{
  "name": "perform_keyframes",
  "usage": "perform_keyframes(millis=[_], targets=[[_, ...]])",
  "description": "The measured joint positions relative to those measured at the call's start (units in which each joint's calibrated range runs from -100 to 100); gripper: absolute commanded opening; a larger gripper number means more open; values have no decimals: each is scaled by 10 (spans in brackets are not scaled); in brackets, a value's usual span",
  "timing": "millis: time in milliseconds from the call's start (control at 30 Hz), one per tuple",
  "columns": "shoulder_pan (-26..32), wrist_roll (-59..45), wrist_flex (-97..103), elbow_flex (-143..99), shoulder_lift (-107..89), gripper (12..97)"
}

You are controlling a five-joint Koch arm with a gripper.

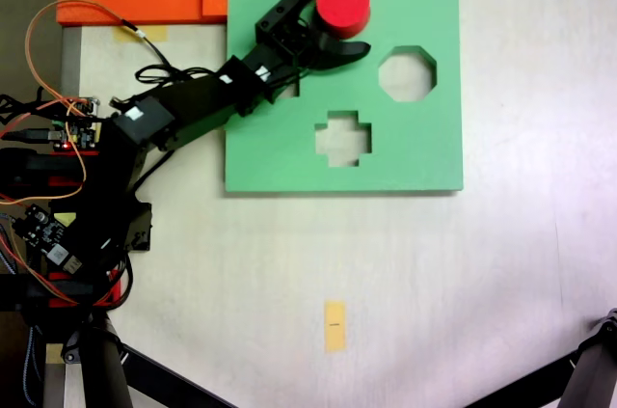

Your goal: Put the cylinder block into the corresponding hole

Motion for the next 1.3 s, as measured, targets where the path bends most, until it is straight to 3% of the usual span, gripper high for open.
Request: perform_keyframes(millis=[200,467,667,833,1033,1300], targets=[[-22,-2,-17,-101,-298,666],[-76,-37,-405,-144,-830,527],[-124,-54,-522,-171,-997,518],[-120,-55,-506,-193,-925,532],[-64,-40,-329,-178,-564,563],[-21,-26,-289,39,-194,563]])
